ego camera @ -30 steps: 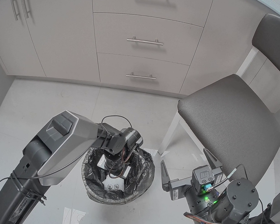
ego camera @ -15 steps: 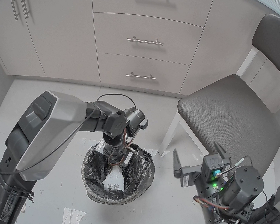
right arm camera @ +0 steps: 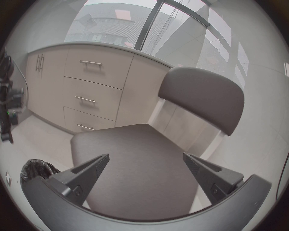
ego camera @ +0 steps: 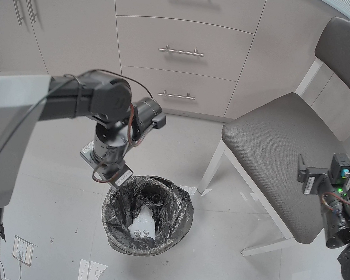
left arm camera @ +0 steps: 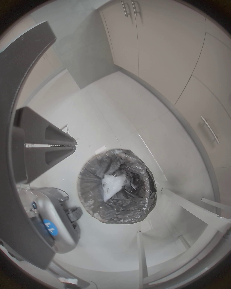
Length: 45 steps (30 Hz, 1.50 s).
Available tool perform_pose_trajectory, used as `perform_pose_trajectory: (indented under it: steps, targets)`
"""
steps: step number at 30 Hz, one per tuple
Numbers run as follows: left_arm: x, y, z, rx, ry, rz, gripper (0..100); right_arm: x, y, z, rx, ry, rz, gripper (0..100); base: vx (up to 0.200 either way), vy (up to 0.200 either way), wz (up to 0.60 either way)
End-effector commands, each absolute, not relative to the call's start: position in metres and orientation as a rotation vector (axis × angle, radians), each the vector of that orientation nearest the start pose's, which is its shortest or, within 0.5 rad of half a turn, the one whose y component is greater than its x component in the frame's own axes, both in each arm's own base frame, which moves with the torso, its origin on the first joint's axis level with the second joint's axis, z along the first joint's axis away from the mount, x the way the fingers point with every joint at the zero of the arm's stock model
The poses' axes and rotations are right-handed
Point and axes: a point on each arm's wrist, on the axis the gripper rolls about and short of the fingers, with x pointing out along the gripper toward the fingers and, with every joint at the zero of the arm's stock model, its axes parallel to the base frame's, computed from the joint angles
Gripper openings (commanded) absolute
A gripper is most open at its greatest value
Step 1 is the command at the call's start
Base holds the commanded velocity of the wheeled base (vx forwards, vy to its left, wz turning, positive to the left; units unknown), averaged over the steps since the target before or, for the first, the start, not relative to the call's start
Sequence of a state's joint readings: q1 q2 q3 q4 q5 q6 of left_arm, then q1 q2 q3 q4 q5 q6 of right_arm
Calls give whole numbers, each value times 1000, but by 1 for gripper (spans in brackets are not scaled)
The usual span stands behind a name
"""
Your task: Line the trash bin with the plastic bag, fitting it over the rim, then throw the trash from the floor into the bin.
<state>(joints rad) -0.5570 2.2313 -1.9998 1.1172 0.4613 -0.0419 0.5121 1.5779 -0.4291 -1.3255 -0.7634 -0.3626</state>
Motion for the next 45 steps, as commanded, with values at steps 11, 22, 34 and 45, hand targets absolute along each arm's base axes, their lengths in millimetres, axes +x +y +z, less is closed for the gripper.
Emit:
perform_pose_trajectory:
  steps: [11, 22, 34, 45]
  targets:
    - [174, -36, 349, 563, 1043, 321, 0, 64, 4, 316, -158, -262, -508, 100, 0, 0, 0]
    - [17, 12, 391, 429, 721, 458, 0, -28, -21, 323, -149, -305, -631, 100, 0, 0, 0]
    - [-171, 14, 362, 162, 155, 639, 0, -114, -10, 288, -211, -386, -788, 100, 0, 0, 0]
    - [-237, -21, 287, 105, -52, 656, 0, -149, -11, 238, -194, -384, -746, 100, 0, 0, 0]
